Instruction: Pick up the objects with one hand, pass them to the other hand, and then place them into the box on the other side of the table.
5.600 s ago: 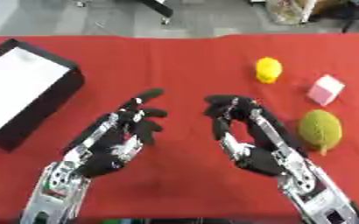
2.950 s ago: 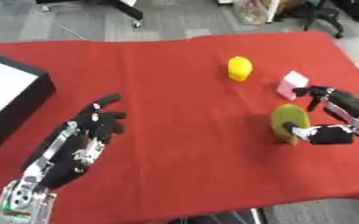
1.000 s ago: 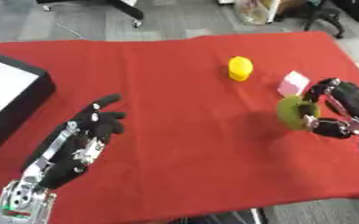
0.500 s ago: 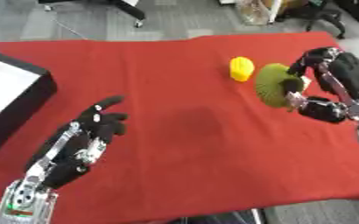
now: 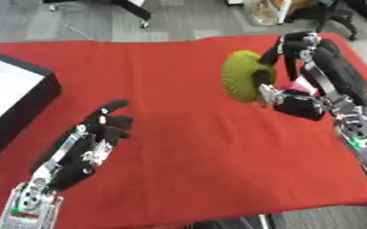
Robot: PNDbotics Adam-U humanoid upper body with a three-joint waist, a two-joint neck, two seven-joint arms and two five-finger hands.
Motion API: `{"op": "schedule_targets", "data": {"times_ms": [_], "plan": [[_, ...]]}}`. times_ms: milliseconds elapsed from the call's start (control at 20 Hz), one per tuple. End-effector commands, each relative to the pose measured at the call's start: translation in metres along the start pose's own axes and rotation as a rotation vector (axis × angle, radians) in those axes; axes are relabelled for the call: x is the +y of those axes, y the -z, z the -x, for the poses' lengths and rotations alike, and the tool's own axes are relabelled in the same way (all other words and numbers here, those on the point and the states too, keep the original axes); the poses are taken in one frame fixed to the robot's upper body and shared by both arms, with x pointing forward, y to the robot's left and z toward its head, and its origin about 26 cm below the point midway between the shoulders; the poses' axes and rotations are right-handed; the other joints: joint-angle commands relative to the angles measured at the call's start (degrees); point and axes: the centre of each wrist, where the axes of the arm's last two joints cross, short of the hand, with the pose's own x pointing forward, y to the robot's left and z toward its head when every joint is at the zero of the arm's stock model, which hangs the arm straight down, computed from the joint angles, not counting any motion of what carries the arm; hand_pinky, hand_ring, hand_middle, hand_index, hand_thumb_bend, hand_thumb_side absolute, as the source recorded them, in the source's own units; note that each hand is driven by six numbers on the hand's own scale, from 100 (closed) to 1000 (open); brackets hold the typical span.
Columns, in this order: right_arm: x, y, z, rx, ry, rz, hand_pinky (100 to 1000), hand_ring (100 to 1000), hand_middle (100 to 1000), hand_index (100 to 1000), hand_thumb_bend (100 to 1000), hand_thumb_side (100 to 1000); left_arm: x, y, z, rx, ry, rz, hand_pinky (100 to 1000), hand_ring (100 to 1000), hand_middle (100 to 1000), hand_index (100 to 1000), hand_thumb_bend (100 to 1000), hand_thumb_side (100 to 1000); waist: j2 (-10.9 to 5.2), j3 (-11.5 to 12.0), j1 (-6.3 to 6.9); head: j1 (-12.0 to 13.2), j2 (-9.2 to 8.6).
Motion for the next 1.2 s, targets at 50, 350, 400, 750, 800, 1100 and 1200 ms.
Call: {"op": "schedule_targets", "data": {"times_ms": [50, 350, 400, 750, 800, 1100, 1200], "plan": [[0.001, 0.012, -0.014, -0.074, 0.069, 0.015, 731, 233, 429, 226, 100, 100, 0.006, 0.004, -0.005, -0.032, 0.054, 0.02, 760, 872, 923, 839, 100, 677, -0.87, 0.0, 0.0, 0.1, -0.17], [0.011, 0.028, -0.032, -0.142, 0.16, 0.013, 728, 237, 428, 225, 100, 100, 0.011, 0.013, -0.005, -0.079, 0.127, 0.007, 759, 880, 933, 915, 100, 705, -0.91, 0.0, -0.1, -0.3, -0.17], [0.011, 0.03, -0.034, -0.148, 0.169, 0.015, 727, 238, 427, 225, 100, 100, 0.012, 0.014, -0.005, -0.087, 0.141, 0.004, 759, 879, 933, 922, 100, 709, -0.92, 0.0, -0.11, -0.3, -0.17], [0.016, 0.042, -0.047, -0.185, 0.236, 0.014, 721, 236, 422, 222, 100, 100, 0.013, 0.02, 0.003, -0.117, 0.232, 0.025, 764, 886, 943, 965, 156, 724, -0.9, 0.0, -0.09, -0.7, -0.17], [0.017, 0.044, -0.05, -0.188, 0.249, 0.012, 720, 235, 422, 222, 100, 100, 0.013, 0.022, 0.004, -0.127, 0.245, 0.036, 764, 886, 944, 968, 159, 726, -0.9, 0.0, -0.09, -0.8, -0.17], [0.024, 0.048, -0.06, -0.197, 0.308, -0.014, 715, 226, 417, 219, 100, 100, 0.008, 0.032, 0.006, -0.184, 0.29, 0.096, 767, 888, 950, 995, 196, 735, -0.84, 0.0, -0.15, -0.8, -0.17], [0.025, 0.048, -0.061, -0.194, 0.321, -0.023, 713, 224, 415, 218, 100, 100, 0.006, 0.034, 0.006, -0.198, 0.291, 0.104, 766, 889, 949, 1000, 213, 733, -0.79, 0.1, -0.17, -0.9, -0.17]]}}
